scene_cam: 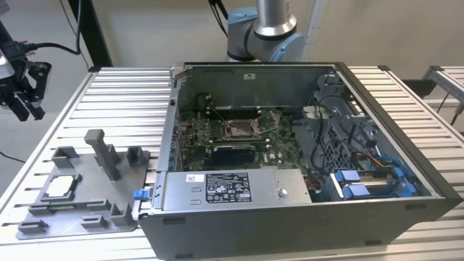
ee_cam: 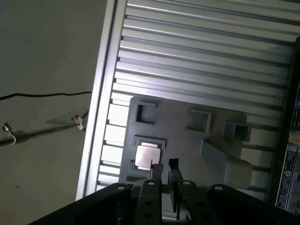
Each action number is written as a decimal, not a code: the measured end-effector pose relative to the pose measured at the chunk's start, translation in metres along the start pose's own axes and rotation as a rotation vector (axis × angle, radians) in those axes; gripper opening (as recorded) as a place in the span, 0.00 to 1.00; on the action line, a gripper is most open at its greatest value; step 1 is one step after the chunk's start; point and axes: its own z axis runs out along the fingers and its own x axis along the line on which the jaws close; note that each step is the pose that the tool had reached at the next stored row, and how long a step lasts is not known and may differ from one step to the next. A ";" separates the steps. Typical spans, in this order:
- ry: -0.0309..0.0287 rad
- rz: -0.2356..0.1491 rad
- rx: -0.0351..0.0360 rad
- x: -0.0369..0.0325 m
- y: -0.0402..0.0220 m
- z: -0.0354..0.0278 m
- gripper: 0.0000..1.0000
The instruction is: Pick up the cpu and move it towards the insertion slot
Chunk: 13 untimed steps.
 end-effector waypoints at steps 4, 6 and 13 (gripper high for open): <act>0.0001 0.000 0.0000 0.0001 0.0000 0.0000 1.00; 0.0000 0.000 0.0000 0.0002 0.0000 0.0000 1.00; -0.0008 0.019 -0.0001 0.0006 0.0001 0.0008 1.00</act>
